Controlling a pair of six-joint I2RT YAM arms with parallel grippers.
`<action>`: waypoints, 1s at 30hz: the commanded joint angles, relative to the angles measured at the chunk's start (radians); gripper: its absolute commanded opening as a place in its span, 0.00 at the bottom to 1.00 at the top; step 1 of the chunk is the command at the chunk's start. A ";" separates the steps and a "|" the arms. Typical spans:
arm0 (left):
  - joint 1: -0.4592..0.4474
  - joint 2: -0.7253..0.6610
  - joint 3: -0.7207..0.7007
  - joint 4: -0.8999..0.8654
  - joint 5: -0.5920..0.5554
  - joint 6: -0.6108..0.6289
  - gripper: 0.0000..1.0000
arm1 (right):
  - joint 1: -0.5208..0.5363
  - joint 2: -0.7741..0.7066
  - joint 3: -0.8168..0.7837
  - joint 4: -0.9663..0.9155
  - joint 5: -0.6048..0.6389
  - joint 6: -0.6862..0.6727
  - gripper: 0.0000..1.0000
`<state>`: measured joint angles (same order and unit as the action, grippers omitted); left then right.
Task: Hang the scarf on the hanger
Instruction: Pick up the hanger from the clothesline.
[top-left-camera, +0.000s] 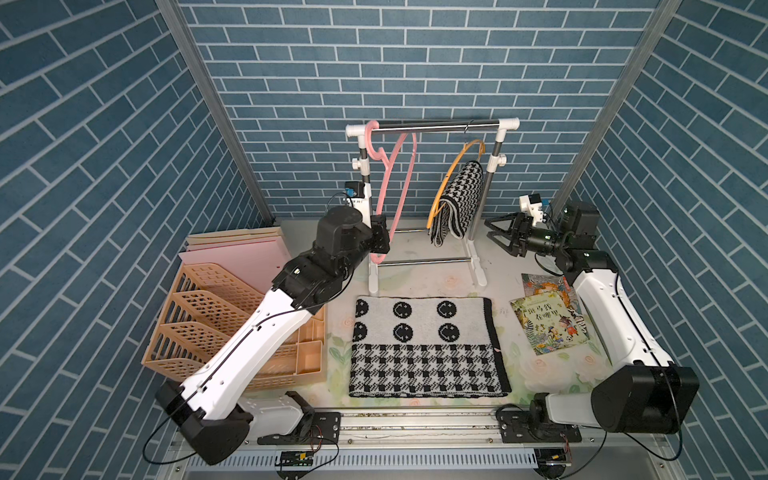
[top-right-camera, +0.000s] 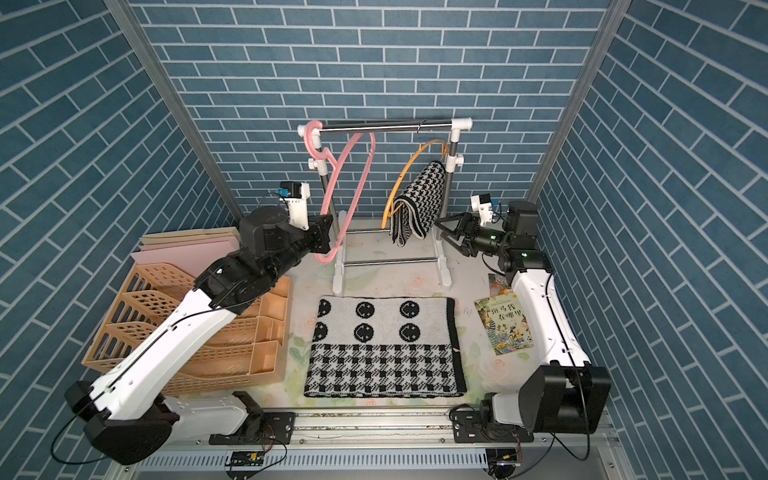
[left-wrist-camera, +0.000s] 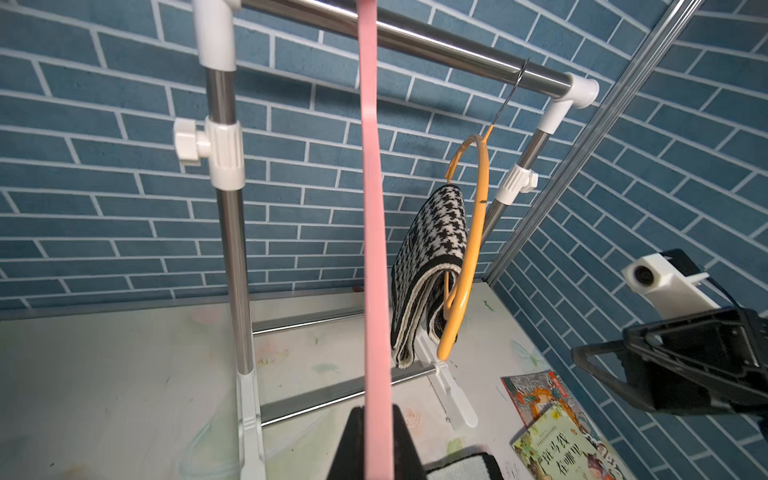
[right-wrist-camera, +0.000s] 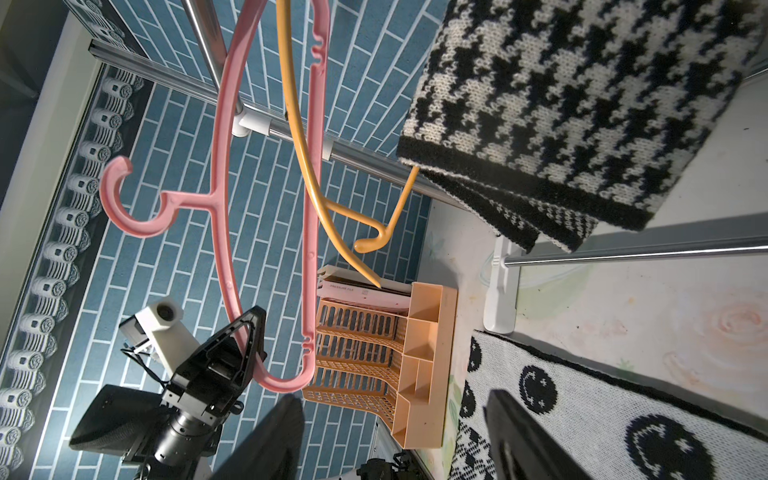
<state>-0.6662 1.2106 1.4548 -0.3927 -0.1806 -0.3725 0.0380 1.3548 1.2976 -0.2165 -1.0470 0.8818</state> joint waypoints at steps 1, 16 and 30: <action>-0.003 -0.112 -0.083 0.024 0.010 -0.047 0.00 | -0.001 -0.039 -0.009 0.019 0.006 -0.035 0.73; -0.003 -0.563 -0.445 -0.268 0.003 -0.235 0.00 | 0.005 -0.257 -0.159 -0.060 0.120 -0.036 0.69; -0.024 -0.677 -0.764 -0.092 0.097 -0.356 0.00 | 0.493 -0.443 -0.239 -0.182 0.464 -0.009 0.70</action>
<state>-0.6731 0.5285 0.7002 -0.5762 -0.0872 -0.7166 0.4389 0.9089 1.0832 -0.4034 -0.7258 0.8410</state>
